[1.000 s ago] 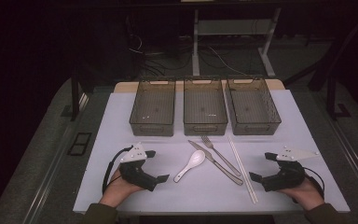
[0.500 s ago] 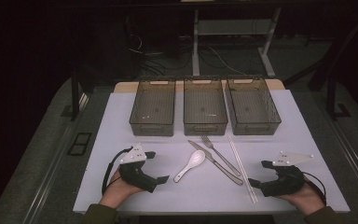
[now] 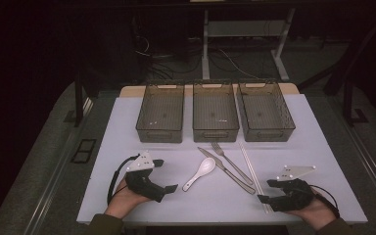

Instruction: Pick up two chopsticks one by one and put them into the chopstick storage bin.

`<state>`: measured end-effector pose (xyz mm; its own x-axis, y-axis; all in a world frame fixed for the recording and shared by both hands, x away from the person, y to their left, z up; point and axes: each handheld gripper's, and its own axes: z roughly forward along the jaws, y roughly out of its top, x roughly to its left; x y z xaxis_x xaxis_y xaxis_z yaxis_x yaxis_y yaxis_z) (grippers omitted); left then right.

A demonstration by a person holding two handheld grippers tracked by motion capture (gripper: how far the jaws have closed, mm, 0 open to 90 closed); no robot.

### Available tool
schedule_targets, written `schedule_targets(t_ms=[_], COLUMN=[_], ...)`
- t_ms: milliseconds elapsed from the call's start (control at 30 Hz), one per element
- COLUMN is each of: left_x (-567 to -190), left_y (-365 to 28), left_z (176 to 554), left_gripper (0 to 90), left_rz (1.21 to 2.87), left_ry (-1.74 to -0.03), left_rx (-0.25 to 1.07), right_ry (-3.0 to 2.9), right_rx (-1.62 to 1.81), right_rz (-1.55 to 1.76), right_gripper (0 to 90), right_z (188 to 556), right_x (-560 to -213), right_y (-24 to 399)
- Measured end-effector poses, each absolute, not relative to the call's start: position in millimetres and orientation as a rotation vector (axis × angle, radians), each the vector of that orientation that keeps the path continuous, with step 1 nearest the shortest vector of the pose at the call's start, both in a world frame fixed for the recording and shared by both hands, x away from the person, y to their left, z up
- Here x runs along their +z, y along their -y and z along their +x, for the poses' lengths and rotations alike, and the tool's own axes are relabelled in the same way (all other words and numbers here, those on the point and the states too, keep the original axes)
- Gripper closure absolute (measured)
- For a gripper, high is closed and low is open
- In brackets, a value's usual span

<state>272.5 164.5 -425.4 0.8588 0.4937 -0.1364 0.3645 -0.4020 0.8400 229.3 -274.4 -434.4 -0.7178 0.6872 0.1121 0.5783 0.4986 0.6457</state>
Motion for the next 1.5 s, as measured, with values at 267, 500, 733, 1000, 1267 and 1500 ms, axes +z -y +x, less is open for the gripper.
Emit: schedule_targets(t_ms=[267,500,733,1000,1267,1500], left_x=[-426,-426,-426,-426,-425,-425], left_y=[-164,-165,-165,-165,-165,-165], left_z=[272,272,272,272,272,272], left_gripper=[0.0,0.0,0.0,0.0,0.0,0.0], left_rz=[2.036,2.031,2.030,2.025,2.022,2.024], left_ry=[-0.625,-0.627,-0.626,-0.625,-0.620,-0.622], left_rx=[0.158,0.155,0.153,0.150,0.147,0.141], right_ry=[-2.618,-2.649,-2.640,-2.642,-2.640,-2.636], right_rx=[0.959,0.900,0.867,0.854,0.838,0.819], right_rz=[1.071,1.031,1.019,1.022,1.035,1.055], right_gripper=[43.0,49.5,56.6,61.2,63.0,63.6], right_z=[225,223,223,224,226,228], right_x=[-438,-440,-439,-438,-437,-437], right_y=[269,266,265,268,273,280])
